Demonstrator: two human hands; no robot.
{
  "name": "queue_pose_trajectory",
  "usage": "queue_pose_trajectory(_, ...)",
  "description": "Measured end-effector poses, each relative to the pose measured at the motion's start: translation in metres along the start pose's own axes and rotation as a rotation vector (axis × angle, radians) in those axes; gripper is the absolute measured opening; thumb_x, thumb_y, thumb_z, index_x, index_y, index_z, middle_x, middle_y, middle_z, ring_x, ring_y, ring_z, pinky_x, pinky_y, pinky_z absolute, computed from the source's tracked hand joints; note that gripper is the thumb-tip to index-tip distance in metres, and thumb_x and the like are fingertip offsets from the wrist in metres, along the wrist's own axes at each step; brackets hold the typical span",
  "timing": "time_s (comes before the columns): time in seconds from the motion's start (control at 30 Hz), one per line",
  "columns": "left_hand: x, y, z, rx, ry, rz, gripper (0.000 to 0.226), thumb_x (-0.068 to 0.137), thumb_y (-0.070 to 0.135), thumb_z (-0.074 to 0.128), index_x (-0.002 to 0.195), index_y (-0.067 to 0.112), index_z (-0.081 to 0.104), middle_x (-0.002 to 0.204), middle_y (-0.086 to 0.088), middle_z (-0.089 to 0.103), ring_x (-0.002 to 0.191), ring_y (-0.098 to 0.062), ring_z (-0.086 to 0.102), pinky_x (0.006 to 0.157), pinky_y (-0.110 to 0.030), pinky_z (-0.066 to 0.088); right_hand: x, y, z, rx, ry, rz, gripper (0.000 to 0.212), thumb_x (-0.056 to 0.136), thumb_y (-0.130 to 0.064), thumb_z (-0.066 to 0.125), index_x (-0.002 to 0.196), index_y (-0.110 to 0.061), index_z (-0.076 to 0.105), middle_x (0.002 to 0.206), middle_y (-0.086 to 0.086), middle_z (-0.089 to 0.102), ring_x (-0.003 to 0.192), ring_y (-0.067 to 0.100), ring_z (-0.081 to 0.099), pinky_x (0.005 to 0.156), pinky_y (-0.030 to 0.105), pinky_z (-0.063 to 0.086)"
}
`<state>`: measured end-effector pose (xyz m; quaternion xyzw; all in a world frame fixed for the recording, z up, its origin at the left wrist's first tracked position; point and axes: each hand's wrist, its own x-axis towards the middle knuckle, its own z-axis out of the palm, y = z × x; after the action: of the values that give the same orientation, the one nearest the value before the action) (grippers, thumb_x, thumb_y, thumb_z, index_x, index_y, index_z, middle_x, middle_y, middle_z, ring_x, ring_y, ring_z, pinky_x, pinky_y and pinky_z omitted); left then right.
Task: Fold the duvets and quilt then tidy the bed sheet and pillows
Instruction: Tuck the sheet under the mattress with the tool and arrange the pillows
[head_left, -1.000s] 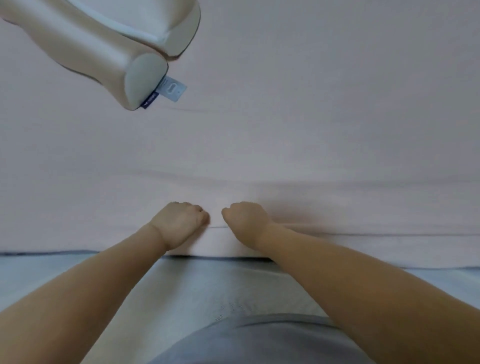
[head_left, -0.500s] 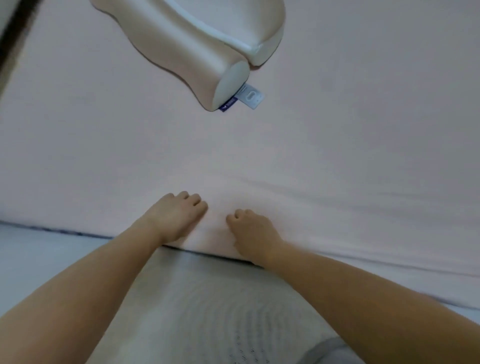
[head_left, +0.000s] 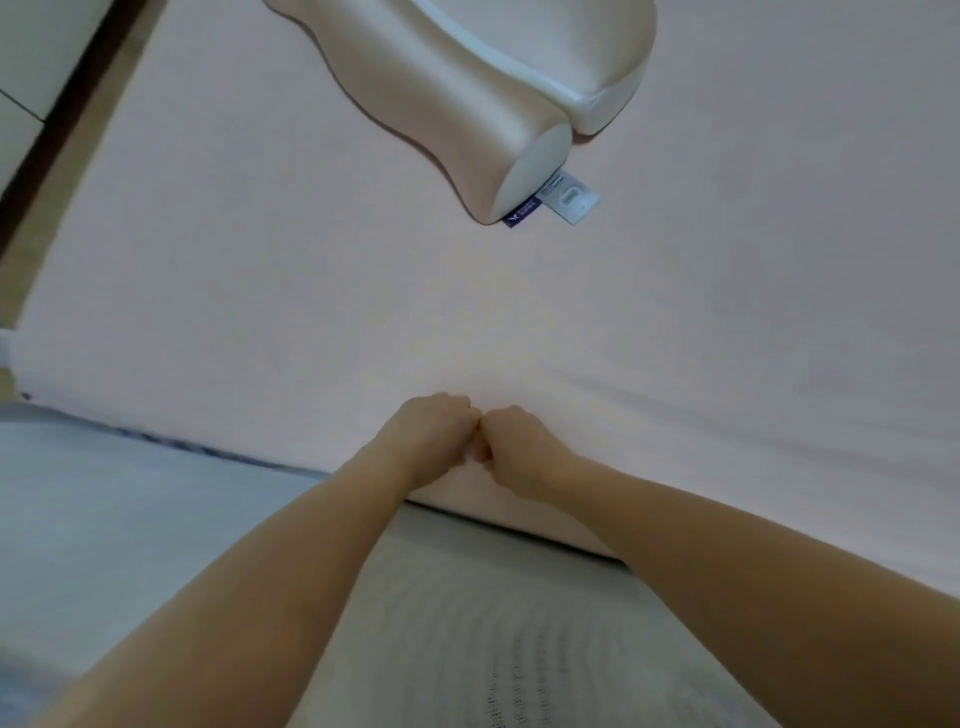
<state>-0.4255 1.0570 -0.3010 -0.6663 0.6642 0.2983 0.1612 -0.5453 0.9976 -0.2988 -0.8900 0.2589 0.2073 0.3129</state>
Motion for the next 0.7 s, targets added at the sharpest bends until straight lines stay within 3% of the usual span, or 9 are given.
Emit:
queue_pose_trajectory(0.07,0.006,0.005,-0.001,0.032,-0.035,-0.045,0.019,0.092,0.012,0.051,0.107,0.014,0.062,0.114,-0.009,0.06,0.107,-0.028,0.058,0.084,-0.034,0.045,-0.013,0.018,-0.002,-0.069,-0.021,-0.014,0.02,0.09,-0.005,0.045,0.104,-0.006,0.06,0.111,0.015,0.061,0.103,0.03,0.058,0.077,0.03,0.04)
queue_pose_trajectory(0.23,0.017,0.006,-0.027,0.048,-0.245,0.032,0.014,0.083,0.006,0.063,0.096,0.01,0.066,0.108,-0.009,0.062,0.097,-0.029,0.061,0.077,-0.029,0.046,-0.068,0.079,0.0,-0.287,-0.076,-0.031,0.025,0.09,-0.009,0.047,0.115,-0.012,0.051,0.115,0.01,0.053,0.108,0.03,0.052,0.08,0.036,0.043)
queue_pose_trajectory(0.37,0.027,0.04,-0.033,0.139,-0.295,0.1,0.018,0.084,0.01,0.062,0.101,0.014,0.063,0.111,-0.008,0.061,0.098,-0.028,0.061,0.076,-0.032,0.045,-0.095,0.115,-0.003,-0.301,-0.064,0.053,0.022,0.093,-0.009,0.041,0.109,-0.014,0.055,0.112,0.01,0.055,0.106,0.028,0.054,0.072,0.033,0.036)
queue_pose_trajectory(0.47,0.034,0.097,-0.018,0.146,-0.178,0.18,0.031,0.087,0.023,0.065,0.114,0.014,0.053,0.118,-0.007,0.053,0.106,-0.029,0.056,0.076,-0.035,0.041,-0.109,0.127,-0.007,-0.291,-0.045,0.094,0.022,0.093,-0.01,0.04,0.108,-0.014,0.055,0.112,0.01,0.056,0.103,0.028,0.056,0.069,0.031,0.032)
queue_pose_trajectory(0.53,0.038,0.131,-0.008,0.158,-0.044,0.201,0.023,0.091,0.013,0.055,0.114,0.012,0.052,0.115,-0.009,0.054,0.105,-0.029,0.057,0.074,-0.038,0.044,-0.12,0.134,-0.013,-0.332,0.044,0.139,0.021,0.093,-0.008,0.04,0.111,-0.013,0.05,0.109,0.01,0.054,0.097,0.029,0.057,0.066,0.033,0.033)
queue_pose_trajectory(0.57,0.039,0.141,-0.004,0.155,0.048,0.211,0.02,0.089,0.009,0.057,0.108,0.012,0.054,0.109,-0.008,0.056,0.098,-0.028,0.06,0.069,-0.036,0.046,-0.126,0.137,-0.015,-0.359,0.061,0.124,0.021,0.093,-0.009,0.04,0.112,-0.012,0.047,0.108,0.01,0.054,0.094,0.029,0.058,0.064,0.034,0.032)
queue_pose_trajectory(0.63,0.043,0.155,-0.003,0.151,0.212,0.315,0.029,0.064,0.009,0.079,0.085,0.016,0.059,0.082,-0.003,0.059,0.067,-0.02,0.062,0.046,-0.027,0.041,-0.142,0.151,-0.015,-0.412,-0.009,0.049,0.02,0.095,-0.011,0.04,0.113,-0.012,0.048,0.106,0.01,0.055,0.091,0.03,0.058,0.064,0.035,0.033)
queue_pose_trajectory(0.7,0.043,0.166,0.0,0.172,0.262,0.431,0.037,0.047,0.009,0.085,0.071,0.018,0.059,0.069,0.001,0.056,0.05,-0.016,0.056,0.035,-0.021,0.033,-0.158,0.168,-0.006,-0.458,-0.104,-0.048,0.017,0.096,-0.012,0.043,0.109,-0.011,0.054,0.104,0.011,0.058,0.09,0.031,0.059,0.065,0.038,0.04)
